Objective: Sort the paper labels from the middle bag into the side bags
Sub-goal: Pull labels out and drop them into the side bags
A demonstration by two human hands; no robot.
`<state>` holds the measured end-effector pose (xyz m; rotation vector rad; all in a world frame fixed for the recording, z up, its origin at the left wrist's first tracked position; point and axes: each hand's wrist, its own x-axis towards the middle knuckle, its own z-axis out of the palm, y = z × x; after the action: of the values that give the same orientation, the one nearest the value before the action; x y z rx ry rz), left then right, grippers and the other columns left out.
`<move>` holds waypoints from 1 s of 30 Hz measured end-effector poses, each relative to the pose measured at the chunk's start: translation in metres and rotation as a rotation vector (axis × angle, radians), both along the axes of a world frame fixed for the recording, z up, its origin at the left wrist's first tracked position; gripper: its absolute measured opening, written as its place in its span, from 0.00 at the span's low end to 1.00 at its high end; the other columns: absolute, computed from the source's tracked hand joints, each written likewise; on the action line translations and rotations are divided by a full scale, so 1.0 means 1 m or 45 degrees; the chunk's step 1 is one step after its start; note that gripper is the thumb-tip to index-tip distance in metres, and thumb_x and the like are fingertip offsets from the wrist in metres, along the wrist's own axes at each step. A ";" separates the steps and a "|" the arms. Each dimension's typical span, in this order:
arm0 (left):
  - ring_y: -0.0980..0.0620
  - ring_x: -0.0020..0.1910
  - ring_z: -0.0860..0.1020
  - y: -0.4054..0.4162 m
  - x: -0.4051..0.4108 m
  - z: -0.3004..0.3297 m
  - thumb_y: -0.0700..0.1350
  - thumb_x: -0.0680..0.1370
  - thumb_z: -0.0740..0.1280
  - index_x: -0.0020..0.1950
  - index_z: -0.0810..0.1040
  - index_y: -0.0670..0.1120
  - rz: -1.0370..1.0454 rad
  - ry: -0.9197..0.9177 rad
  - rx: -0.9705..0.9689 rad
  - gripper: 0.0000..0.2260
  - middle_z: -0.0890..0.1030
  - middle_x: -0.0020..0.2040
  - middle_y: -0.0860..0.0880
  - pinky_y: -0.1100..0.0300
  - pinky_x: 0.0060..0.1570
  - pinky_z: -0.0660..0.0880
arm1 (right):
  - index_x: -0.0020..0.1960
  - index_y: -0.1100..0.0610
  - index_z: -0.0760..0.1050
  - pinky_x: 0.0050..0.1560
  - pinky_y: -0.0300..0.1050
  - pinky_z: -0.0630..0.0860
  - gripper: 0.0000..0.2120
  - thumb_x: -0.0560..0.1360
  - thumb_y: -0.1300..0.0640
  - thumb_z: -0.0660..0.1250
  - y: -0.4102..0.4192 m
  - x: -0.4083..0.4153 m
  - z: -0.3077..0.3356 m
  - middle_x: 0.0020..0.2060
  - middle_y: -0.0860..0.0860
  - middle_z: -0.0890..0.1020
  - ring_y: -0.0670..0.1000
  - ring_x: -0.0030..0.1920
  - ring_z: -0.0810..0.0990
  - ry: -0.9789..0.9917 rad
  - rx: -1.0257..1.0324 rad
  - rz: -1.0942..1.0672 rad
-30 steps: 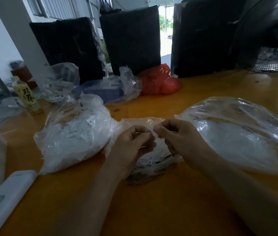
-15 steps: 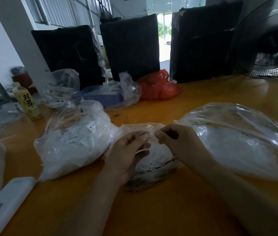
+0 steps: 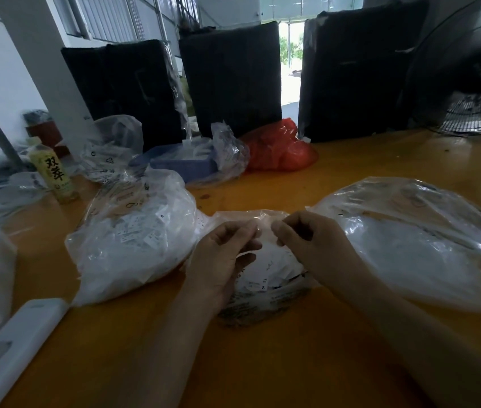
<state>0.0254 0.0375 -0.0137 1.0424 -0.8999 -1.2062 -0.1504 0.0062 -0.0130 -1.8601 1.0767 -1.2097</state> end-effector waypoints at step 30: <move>0.42 0.52 0.88 -0.007 0.008 0.000 0.42 0.80 0.72 0.58 0.82 0.40 0.154 0.226 0.034 0.09 0.88 0.52 0.40 0.57 0.47 0.85 | 0.44 0.53 0.80 0.38 0.41 0.75 0.18 0.80 0.40 0.62 -0.011 -0.001 -0.002 0.35 0.50 0.83 0.43 0.34 0.81 0.036 0.198 -0.125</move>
<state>0.0334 0.0303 -0.0142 0.9800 -0.6757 -1.1908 -0.1513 -0.0043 -0.0149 -1.7274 1.2539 -1.1232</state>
